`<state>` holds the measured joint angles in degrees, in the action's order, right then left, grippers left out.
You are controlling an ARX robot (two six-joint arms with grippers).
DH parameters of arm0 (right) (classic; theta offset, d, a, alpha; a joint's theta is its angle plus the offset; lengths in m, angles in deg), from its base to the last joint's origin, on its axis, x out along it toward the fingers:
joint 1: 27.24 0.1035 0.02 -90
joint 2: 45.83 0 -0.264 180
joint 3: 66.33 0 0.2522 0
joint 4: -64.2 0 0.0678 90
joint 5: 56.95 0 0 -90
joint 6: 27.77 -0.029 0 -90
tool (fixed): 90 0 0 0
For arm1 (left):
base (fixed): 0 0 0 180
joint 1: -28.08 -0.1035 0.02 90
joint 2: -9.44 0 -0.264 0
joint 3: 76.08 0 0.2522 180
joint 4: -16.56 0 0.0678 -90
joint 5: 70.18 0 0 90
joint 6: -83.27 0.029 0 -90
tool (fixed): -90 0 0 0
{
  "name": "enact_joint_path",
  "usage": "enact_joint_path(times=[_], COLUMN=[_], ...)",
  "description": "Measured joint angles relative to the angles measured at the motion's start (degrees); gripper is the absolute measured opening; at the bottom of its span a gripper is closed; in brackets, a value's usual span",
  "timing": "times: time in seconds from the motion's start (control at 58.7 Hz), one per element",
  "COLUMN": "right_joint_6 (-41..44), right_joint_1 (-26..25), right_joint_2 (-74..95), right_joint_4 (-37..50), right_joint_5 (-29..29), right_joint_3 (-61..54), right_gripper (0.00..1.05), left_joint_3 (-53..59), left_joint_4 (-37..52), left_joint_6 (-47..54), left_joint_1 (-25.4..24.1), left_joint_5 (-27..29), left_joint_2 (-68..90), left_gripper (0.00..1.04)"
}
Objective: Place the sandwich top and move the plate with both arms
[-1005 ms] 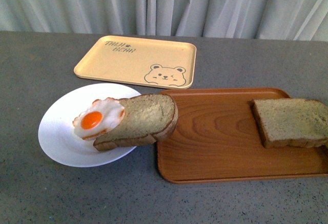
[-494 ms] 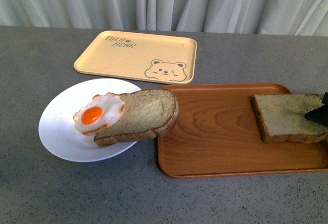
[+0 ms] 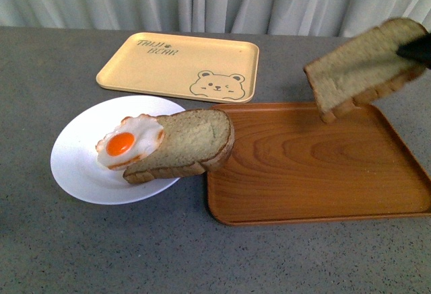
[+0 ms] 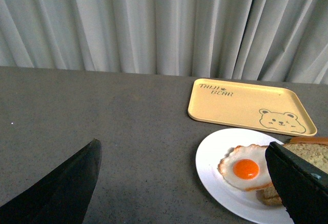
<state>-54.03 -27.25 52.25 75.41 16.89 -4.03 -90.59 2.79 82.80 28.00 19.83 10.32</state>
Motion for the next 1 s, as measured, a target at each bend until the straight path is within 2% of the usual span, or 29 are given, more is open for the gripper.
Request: enact_joint_path(times=[0.392, 0.545, 0.664, 0.8, 0.885, 1.005], right_joint_6=[-8.79, -9.31, -8.96, -8.41, -7.85, -7.13], right_joint_1=[24.37, 30.32, 32.46, 32.06, 30.38, 28.48], right_joint_2=[11.08, 15.78, 17.57, 17.46, 15.65, 11.39], right_joint_4=[-0.57, -0.98, -1.11, -0.94, 0.02, 1.29], right_joint_5=[7.32, 9.18, 10.29, 13.03, 14.16, 14.64], right_joint_3=[17.81, 19.21, 16.85, 11.93, 7.98, 5.66], right_gripper=[0.03, 0.03, 0.03, 0.27, 0.48, 0.67], left_joint_3=[0.00, 0.00, 0.00, 0.00, 0.00, 0.00], left_joint_4=[0.00, 0.00, 0.00, 0.00, 0.00, 0.00], left_joint_6=[0.00, 0.00, 0.00, 0.00, 0.02, 0.00], left_joint_1=[0.00, 0.00, 0.00, 0.00, 0.00, 0.00], left_joint_5=[0.00, 0.00, 0.00, 0.00, 0.00, 0.00], left_joint_2=[0.00, 0.00, 0.00, 0.00, 0.00, 0.00], left_gripper=[0.96, 0.96, 0.96, 0.96, 0.96, 0.96])
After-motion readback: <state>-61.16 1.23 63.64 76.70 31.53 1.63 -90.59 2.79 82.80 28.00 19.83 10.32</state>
